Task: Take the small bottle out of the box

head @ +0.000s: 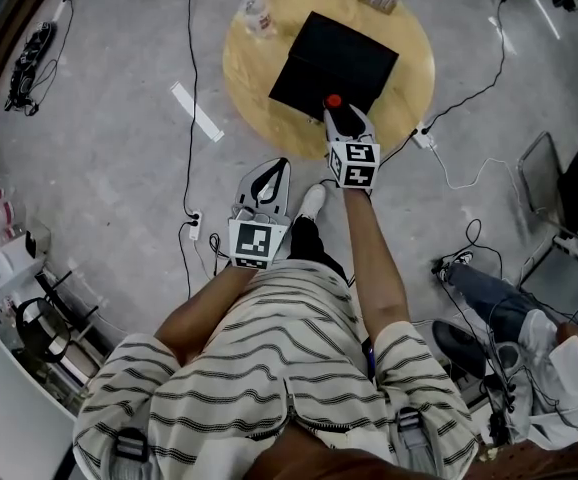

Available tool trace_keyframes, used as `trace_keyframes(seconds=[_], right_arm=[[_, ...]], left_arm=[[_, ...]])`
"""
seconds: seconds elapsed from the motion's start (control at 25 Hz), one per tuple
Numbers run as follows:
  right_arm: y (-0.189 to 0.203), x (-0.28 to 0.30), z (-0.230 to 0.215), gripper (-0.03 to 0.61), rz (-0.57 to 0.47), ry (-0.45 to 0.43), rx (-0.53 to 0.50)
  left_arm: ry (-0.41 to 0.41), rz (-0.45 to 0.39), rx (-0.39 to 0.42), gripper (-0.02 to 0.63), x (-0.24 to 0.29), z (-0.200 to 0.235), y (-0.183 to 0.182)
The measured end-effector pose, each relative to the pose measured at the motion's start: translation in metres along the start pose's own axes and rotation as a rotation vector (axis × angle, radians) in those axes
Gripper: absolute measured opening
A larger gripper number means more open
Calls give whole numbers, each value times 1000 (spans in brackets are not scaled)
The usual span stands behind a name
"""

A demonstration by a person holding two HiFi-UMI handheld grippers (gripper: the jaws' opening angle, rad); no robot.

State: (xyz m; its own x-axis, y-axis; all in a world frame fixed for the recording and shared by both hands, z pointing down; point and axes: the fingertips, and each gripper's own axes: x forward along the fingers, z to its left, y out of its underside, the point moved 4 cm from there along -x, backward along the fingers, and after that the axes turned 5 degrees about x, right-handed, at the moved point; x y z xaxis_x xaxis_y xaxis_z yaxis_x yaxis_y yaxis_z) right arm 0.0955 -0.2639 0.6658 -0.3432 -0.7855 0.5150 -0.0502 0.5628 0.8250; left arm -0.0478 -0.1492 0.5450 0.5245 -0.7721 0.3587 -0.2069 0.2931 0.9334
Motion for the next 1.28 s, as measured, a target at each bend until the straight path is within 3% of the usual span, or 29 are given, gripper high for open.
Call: trace_keyframes(seconds=[0.6,1.28], right_arm=[[-1,16,-3,167,5,30,-5],[4,30,-5,152,28,48,-89]], left_arm=[[-11,18,-11,21,1,7,6],[-34,26,-21,21,2,12,7]])
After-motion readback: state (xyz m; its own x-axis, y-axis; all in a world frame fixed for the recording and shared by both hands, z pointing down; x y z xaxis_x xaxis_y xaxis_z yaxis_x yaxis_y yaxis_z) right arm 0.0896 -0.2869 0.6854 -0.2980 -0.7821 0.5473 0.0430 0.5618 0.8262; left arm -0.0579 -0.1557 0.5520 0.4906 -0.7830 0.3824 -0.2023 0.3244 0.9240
